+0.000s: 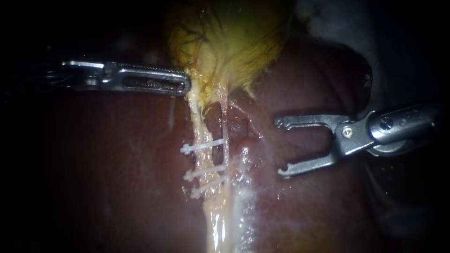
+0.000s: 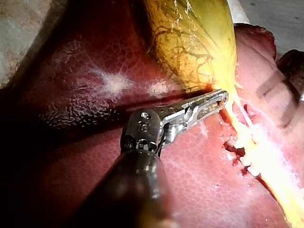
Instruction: Going back third clip left tube
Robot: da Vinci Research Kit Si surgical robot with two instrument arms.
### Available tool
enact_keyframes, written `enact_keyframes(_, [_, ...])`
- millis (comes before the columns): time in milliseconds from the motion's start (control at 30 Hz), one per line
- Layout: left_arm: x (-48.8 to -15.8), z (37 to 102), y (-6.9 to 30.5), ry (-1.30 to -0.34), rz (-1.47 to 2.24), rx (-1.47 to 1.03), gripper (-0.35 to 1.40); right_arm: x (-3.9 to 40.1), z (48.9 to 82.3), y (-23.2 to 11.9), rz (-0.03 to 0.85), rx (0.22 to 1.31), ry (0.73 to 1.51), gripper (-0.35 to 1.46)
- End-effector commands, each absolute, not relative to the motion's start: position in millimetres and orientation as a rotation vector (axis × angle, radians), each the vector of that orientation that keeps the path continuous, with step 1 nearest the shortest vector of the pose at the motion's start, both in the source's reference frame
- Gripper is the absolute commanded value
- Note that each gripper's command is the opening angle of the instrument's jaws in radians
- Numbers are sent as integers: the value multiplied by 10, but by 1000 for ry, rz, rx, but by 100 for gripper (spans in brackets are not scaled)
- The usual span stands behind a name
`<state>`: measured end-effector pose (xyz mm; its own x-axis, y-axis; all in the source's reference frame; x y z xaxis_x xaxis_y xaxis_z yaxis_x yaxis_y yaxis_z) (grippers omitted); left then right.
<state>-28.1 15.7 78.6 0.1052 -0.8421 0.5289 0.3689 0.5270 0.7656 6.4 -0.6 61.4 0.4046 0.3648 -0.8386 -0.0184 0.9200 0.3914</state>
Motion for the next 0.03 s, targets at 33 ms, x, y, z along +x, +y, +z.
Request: enact_keyframes(33, [-281,786,157,-1142,-950,515,-35,65,615,-5,243,342,1135,60])
